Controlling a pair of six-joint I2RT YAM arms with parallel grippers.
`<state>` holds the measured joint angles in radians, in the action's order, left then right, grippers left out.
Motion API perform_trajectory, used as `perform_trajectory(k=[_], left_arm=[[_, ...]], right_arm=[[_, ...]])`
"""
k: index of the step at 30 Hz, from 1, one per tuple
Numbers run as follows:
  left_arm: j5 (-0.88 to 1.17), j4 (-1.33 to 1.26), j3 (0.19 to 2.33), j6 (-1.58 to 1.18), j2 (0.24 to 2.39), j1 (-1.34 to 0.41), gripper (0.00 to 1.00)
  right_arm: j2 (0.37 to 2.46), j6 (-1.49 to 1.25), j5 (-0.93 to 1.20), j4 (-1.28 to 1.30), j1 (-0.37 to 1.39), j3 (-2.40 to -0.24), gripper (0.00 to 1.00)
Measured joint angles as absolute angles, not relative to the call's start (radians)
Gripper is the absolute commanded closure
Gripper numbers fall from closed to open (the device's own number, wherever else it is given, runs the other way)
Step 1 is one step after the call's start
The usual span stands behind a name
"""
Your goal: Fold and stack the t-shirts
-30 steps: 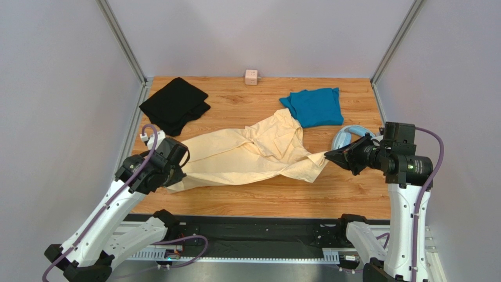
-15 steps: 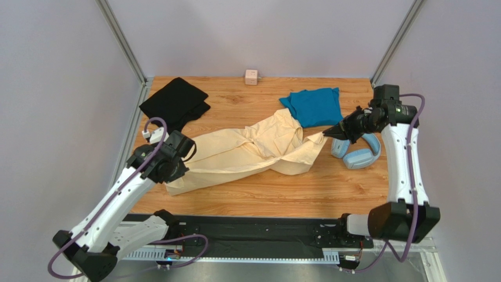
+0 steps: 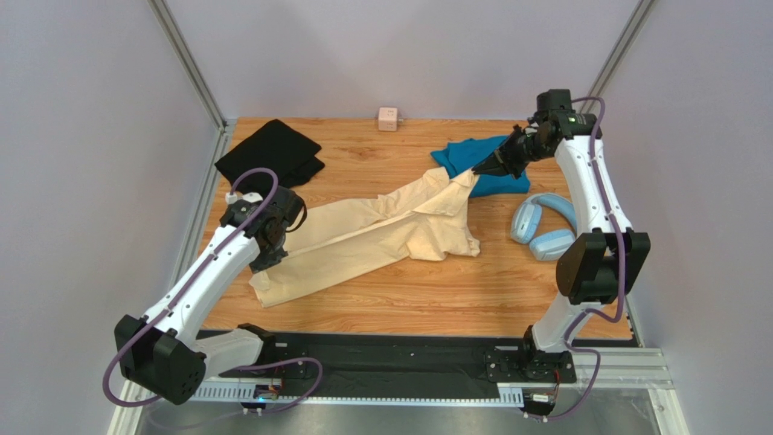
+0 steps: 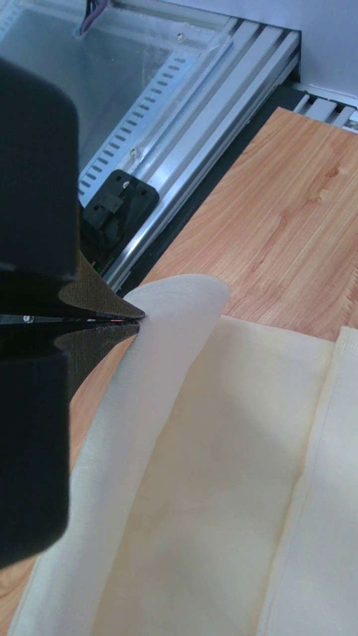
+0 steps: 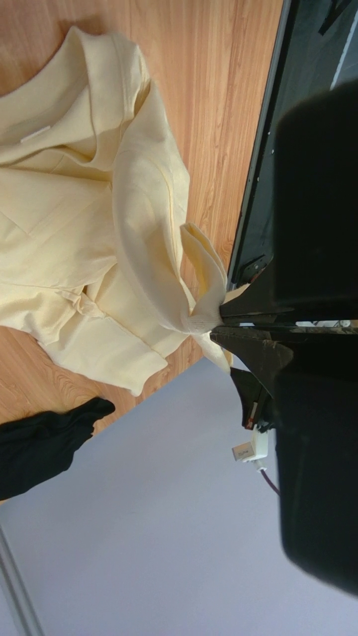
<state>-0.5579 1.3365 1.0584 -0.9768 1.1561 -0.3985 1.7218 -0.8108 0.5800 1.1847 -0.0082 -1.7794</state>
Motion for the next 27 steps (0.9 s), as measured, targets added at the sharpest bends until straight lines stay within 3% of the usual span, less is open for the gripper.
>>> perform_trajectory(k=[9,27], left_arm=[[-0.506,1.339,1.057,-0.876,1.276,-0.386,1.00],[-0.506,1.342,1.128,-0.747,1.501,-0.330,1.00]], right_arm=[[1.838,-0.802,0.570,1.176,0.139,-1.821,1.00],[2.009,-0.787,0.508,1.167,0.147,-1.951,1.00]])
